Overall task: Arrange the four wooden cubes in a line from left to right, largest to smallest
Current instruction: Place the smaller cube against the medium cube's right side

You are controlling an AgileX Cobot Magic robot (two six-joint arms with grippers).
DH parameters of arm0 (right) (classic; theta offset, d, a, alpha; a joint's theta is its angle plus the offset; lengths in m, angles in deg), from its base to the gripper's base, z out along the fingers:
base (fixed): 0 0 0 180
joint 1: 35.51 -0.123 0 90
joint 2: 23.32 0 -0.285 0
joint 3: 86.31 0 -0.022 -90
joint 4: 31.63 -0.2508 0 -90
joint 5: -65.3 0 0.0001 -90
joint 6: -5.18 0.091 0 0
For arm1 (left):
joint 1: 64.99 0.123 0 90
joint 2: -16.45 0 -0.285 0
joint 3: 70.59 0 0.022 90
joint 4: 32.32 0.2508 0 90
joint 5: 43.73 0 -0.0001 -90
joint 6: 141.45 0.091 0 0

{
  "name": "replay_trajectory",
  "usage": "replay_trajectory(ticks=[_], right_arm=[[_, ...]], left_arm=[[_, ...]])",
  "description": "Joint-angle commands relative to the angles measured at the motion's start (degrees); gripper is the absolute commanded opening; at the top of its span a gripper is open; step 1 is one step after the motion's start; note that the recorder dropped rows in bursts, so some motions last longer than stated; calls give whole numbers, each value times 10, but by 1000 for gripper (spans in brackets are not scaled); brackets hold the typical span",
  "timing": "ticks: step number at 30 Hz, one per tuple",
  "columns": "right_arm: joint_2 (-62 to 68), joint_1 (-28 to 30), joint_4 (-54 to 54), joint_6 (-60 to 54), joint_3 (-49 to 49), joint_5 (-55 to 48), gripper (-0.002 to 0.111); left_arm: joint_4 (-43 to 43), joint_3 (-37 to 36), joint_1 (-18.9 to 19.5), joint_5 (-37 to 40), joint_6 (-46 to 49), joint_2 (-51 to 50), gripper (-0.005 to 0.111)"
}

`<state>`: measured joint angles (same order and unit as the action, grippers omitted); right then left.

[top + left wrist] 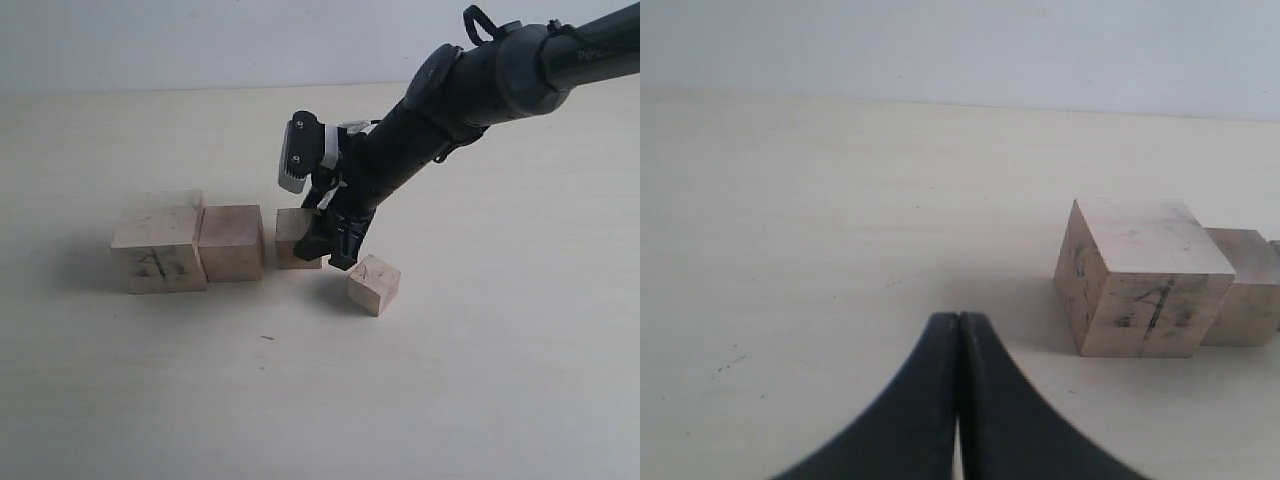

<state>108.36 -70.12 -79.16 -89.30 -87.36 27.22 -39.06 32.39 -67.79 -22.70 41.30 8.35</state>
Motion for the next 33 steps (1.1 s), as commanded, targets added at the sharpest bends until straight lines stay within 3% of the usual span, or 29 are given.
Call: replay_trajectory(ticks=[1, 16, 33], right_arm=[[10, -1, -4, -6, 0, -3, 0], [10, -1, -69, -94, 0, -13, 0], [10, -1, -109, -119, 0, -27, 0]], left_arm=[[1, -2, -3, -5, 0, 3, 0], [1, -2, -3, -5, 0, 3, 0], [1, -2, -3, -5, 0, 3, 0]])
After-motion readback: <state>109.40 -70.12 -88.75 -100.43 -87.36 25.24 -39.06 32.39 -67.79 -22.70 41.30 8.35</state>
